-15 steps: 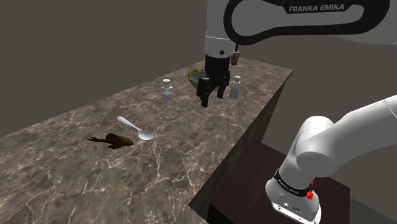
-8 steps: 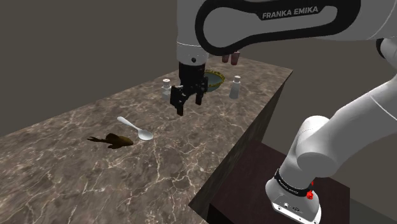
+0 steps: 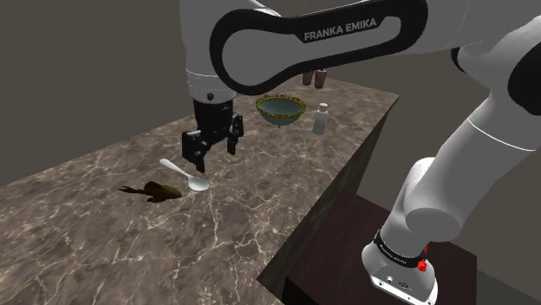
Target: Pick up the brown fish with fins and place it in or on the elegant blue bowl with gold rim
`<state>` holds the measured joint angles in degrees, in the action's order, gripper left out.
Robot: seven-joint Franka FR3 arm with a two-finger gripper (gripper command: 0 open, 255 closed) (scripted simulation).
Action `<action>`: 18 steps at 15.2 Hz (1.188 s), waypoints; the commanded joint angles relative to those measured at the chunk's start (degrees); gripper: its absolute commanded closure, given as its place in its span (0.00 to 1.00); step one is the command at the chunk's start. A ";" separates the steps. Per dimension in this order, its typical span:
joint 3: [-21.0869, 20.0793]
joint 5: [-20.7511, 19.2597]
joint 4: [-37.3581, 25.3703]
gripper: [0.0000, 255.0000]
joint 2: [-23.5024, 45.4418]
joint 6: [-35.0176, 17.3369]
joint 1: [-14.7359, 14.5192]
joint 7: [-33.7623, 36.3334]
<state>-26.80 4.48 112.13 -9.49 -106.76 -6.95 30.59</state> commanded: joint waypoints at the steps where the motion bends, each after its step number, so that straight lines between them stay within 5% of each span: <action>1: -1.99 -2.44 -3.82 0.00 4.52 -0.77 -0.60 3.01; 9: -5.88 -14.29 -21.27 0.00 22.31 0.60 -6.41 13.06; 18: -5.45 -15.09 -16.81 0.00 23.41 -4.77 -6.40 13.64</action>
<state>-32.26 -10.57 95.12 13.88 -111.27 -13.35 44.21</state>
